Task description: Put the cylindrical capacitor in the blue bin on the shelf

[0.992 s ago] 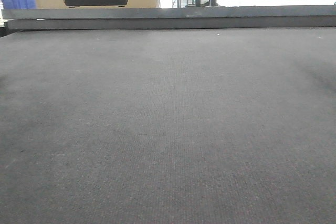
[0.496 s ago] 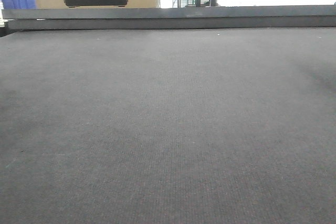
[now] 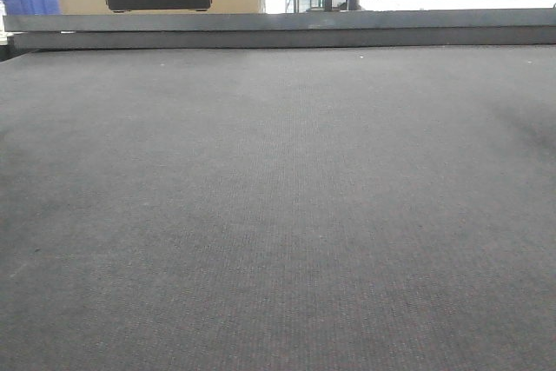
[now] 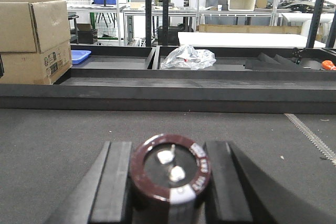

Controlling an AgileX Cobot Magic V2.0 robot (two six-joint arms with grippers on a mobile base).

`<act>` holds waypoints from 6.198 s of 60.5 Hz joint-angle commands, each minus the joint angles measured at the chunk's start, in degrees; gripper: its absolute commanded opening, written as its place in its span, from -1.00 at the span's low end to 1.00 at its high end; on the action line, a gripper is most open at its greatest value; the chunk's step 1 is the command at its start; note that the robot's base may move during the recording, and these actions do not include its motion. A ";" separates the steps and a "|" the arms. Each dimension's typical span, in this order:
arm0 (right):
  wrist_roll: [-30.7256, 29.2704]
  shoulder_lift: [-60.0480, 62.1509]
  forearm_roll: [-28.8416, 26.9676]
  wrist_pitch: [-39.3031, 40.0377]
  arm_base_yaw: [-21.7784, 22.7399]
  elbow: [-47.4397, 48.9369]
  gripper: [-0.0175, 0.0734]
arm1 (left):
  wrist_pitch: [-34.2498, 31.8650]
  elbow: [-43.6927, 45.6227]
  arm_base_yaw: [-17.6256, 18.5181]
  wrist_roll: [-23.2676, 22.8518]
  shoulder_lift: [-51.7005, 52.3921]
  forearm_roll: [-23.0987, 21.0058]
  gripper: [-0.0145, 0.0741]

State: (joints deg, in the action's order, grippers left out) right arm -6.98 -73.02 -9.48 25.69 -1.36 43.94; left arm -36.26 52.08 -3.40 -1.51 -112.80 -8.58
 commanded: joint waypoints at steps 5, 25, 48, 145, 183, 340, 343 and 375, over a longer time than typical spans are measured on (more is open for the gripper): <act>-0.19 0.68 -0.14 1.38 0.24 -0.06 -0.82 | 0.35 0.25 -0.17 -0.11 0.21 0.26 -0.68; -0.19 2.54 -0.14 -14.97 0.24 3.72 -0.82 | 18.39 0.25 1.47 -0.11 15.31 4.66 -0.92; -0.19 4.25 -0.14 -41.94 0.24 12.65 -0.82 | 40.55 0.25 10.75 -0.11 38.74 15.31 -0.92; -0.19 39.39 3.34 -58.64 0.14 5.79 -0.82 | 76.40 5.14 12.73 -0.11 63.61 14.94 -0.92; -0.19 39.39 3.34 -58.64 0.14 5.79 -0.82 | 75.48 3.87 12.73 -0.11 63.61 14.94 -0.92; -0.19 39.39 3.34 -58.64 -0.87 5.79 -0.82 | 75.48 3.87 12.73 -0.11 63.61 14.94 -0.92; -0.19 39.39 3.34 -58.64 -0.87 5.79 -0.82 | 75.48 3.87 12.73 -0.11 63.61 14.94 -0.92; -0.19 39.39 3.34 -58.64 -0.87 5.79 -0.82 | 75.48 3.87 12.73 -0.11 63.61 14.94 -0.92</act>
State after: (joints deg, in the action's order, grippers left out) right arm -6.98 -33.97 -6.60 -34.72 -2.10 49.18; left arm 40.42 55.83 9.02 -1.51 -49.56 6.55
